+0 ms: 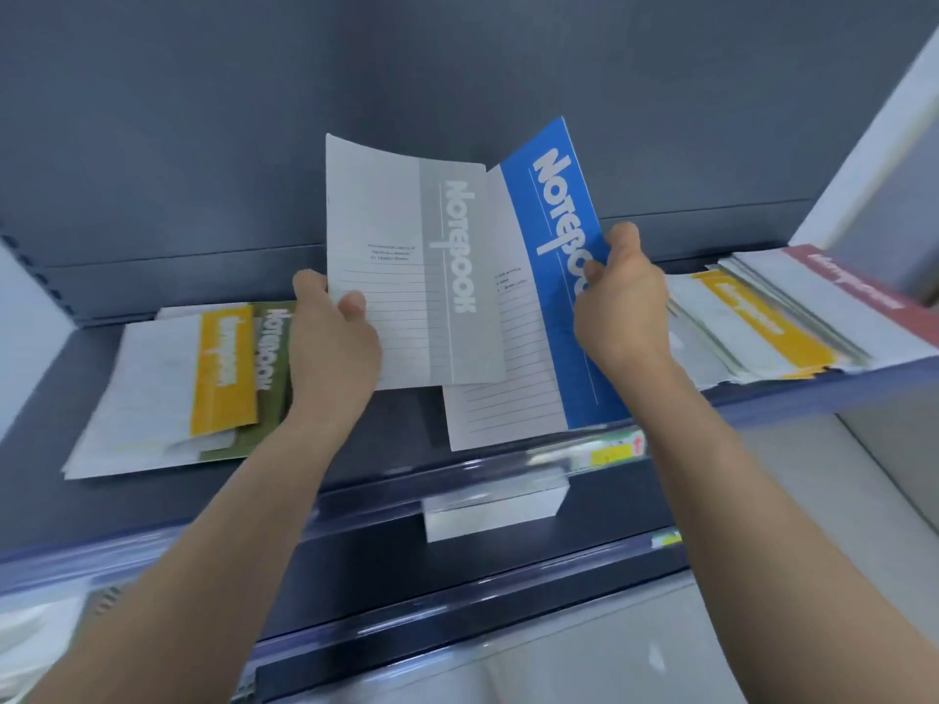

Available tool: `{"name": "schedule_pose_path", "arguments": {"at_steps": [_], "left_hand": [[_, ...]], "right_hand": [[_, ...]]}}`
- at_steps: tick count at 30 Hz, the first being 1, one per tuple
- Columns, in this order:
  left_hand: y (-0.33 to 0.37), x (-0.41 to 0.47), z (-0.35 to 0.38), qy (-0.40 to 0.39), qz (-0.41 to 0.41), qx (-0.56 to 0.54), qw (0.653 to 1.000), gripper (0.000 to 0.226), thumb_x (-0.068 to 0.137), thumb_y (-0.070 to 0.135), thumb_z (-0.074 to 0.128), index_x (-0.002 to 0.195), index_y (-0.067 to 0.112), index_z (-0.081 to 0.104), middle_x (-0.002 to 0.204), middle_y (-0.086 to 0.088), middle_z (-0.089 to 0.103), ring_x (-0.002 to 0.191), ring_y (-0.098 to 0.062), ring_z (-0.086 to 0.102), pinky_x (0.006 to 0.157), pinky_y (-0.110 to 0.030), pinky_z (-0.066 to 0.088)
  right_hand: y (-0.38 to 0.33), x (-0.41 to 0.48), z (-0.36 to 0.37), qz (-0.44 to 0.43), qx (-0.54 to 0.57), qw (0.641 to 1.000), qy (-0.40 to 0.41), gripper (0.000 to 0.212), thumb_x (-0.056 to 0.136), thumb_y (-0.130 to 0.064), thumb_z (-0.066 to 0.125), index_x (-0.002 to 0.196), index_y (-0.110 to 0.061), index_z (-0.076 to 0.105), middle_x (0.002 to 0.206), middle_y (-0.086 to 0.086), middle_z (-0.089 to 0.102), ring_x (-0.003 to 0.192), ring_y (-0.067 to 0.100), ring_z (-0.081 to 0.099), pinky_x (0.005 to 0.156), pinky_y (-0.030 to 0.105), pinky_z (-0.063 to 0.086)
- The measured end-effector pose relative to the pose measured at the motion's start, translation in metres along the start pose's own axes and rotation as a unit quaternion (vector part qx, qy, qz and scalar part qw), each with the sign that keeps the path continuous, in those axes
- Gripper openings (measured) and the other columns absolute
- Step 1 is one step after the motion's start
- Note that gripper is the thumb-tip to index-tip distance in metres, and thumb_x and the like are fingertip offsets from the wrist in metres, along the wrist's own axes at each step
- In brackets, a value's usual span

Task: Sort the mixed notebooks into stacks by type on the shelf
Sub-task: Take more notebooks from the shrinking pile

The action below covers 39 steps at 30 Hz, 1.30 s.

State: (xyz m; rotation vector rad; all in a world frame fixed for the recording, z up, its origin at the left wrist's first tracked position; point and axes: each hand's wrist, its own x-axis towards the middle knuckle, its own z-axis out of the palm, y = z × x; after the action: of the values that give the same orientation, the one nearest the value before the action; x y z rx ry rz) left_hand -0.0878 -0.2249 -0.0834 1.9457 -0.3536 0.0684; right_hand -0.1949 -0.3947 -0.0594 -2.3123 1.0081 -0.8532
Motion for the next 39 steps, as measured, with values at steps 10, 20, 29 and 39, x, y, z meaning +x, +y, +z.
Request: {"name": "schedule_pose_path", "arguments": {"at_steps": [10,20,29,39], "left_hand": [[0.077,-0.049,0.133,-0.052,0.010,-0.019,0.998,0.002,0.100,0.011,0.035,0.101,0.011,0.033,0.077,0.011,0.045,0.064,-0.003,0.042,0.056,-0.022,0.036],[0.115,-0.023,0.232,-0.110,0.037,-0.033,0.993,0.004,0.101,0.014,0.034,0.098,0.012,0.032,0.088,0.004,0.047,0.069,-0.010,0.043,0.050,-0.023,0.031],[0.150,-0.006,0.311,-0.178,0.055,-0.048,0.981,0.005,0.101,0.015,0.035,0.097,0.012,0.033,0.078,0.010,0.043,0.064,-0.005,0.042,0.051,-0.024,0.034],[0.177,-0.017,0.379,-0.114,0.021,-0.009,0.993,0.005,0.101,0.017,0.034,0.100,0.012,0.034,0.077,0.012,0.041,0.064,-0.003,0.041,0.050,-0.023,0.031]], "right_hand": [[0.117,0.041,-0.095,0.034,-0.014,0.999,0.020,0.025,0.091,0.000,0.043,0.115,-0.003,0.038,0.106,0.017,0.062,0.076,0.024,0.047,0.060,0.030,0.034],[0.175,0.096,-0.128,0.082,-0.067,0.992,0.074,0.020,0.094,-0.005,0.044,0.113,-0.005,0.039,0.103,0.014,0.061,0.076,0.025,0.052,0.054,0.029,0.035],[0.225,0.142,-0.152,0.131,-0.095,0.980,0.112,0.021,0.093,-0.004,0.044,0.114,-0.004,0.039,0.107,0.016,0.060,0.074,0.024,0.049,0.049,0.027,0.031],[0.301,0.208,-0.168,0.084,-0.074,0.992,0.055,0.025,0.093,-0.004,0.046,0.117,-0.006,0.039,0.110,0.017,0.061,0.083,0.028,0.058,0.064,0.041,0.050]]}}
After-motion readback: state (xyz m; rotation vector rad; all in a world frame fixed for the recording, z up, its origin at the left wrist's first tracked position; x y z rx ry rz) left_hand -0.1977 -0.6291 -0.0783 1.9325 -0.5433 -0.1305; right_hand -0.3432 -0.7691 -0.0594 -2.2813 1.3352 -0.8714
